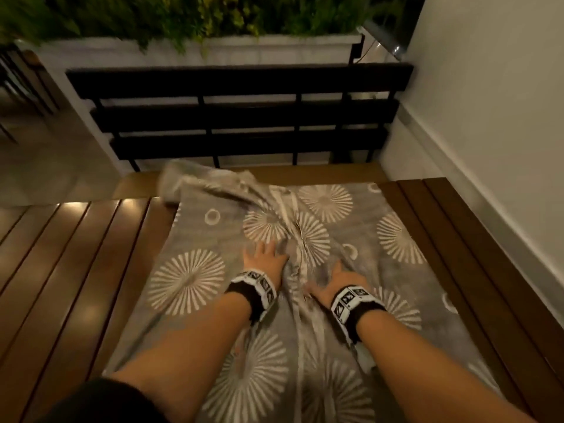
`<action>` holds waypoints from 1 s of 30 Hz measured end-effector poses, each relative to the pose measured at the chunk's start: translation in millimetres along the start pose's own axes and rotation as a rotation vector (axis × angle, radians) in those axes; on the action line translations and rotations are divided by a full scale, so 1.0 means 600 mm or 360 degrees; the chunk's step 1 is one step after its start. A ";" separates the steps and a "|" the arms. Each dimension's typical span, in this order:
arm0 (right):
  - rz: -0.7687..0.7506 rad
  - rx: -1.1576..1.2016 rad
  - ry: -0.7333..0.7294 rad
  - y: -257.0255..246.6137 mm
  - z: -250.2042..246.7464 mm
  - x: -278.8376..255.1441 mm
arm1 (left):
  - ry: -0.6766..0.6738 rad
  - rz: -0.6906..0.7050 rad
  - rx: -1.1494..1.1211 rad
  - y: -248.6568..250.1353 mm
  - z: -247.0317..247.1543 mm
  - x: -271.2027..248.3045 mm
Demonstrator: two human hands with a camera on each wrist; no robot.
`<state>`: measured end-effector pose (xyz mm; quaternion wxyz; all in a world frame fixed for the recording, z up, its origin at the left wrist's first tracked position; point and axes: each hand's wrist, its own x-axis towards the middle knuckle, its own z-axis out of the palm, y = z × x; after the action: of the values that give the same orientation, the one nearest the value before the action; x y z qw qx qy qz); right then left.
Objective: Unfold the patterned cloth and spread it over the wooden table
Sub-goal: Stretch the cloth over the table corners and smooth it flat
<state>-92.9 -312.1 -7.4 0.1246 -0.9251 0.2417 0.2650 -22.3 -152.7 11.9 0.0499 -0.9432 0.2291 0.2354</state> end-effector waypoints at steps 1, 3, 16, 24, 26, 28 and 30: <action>-0.0026 -0.0014 0.0017 -0.004 0.001 0.004 | 0.0008 -0.0057 -0.0175 -0.002 0.021 -0.018; -0.0063 -0.0116 0.0011 -0.016 0.000 0.003 | -0.0062 -0.0140 -0.0439 -0.015 0.063 -0.057; -0.0359 -0.0299 -0.0159 -0.034 0.037 -0.040 | -0.0470 -0.0382 -0.0437 0.005 0.132 -0.251; -0.0288 -0.0311 -0.0269 -0.013 0.040 -0.069 | -0.0334 -0.0303 -0.0369 -0.127 0.127 -0.184; -0.0258 -0.0291 -0.0245 -0.017 0.048 -0.078 | -0.0317 -0.0294 -0.0333 -0.146 0.125 -0.173; -0.0237 -0.0254 -0.0270 -0.022 0.050 -0.080 | -0.0291 -0.0282 -0.0355 -0.153 0.117 -0.166; -0.0221 -0.0240 -0.0316 -0.024 0.047 -0.079 | -0.0300 -0.0257 -0.0360 -0.156 0.111 -0.161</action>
<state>-132.8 -271.5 -3.4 0.0960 -0.9156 0.1430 0.3633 -83.6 -16.5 -3.1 -0.0166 -0.9319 0.1190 0.3423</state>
